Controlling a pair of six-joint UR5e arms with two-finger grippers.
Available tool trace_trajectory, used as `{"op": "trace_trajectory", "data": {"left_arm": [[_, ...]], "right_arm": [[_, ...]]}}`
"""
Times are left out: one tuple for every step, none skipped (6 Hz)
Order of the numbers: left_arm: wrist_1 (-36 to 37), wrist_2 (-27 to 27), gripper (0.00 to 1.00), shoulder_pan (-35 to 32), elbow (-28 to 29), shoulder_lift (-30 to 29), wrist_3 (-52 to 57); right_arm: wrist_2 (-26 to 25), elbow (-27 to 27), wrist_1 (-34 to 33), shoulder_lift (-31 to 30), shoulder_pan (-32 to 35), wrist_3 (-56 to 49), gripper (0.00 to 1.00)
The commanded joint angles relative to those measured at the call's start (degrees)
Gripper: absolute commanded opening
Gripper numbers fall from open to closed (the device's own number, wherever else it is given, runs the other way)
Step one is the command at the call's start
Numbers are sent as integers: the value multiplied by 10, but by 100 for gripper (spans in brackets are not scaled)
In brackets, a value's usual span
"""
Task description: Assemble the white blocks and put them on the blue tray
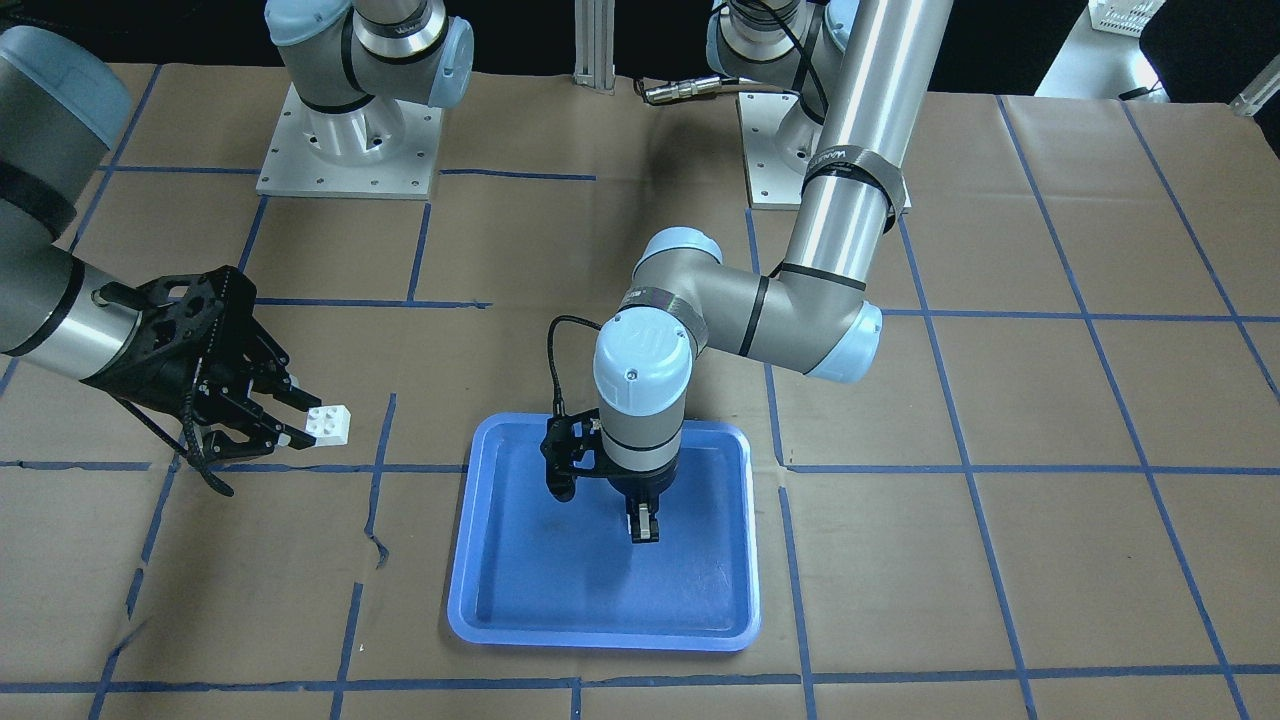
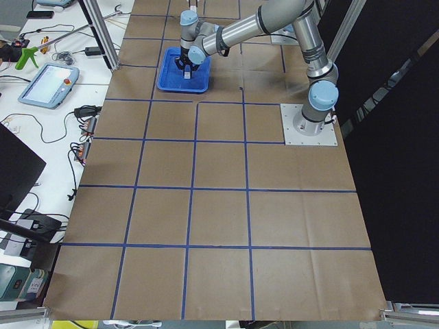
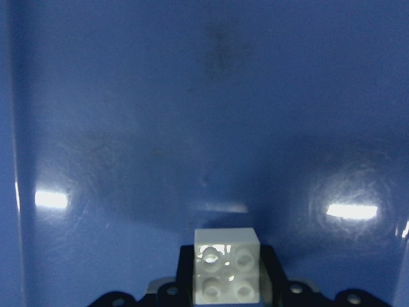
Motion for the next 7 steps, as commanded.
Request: {"op": "trace_trajectory", "data": {"left_arm": [[2,-1,45,0,-12,2,-20],[-1,2,78,1,-11,5,-40],[-4,4,79,2,-10,11,-47],[-22,1,79,15,-4,20,-55],[-105,0,80,36,6,70,-63],[-187,0,80,68,4,128,-93],[-227,-1,80,96,7,177,-139]], "right_arm": [[1,1,-3,3,2,7,23],[4,20,-15,2,2,14,23],[4,39,-53,2,2,26,23],[2,44,-77,8,5,74,23],[2,44,-99,25,13,97,23],[3,44,-135,32,48,135,23],[2,44,-175,47,84,188,23]]}}
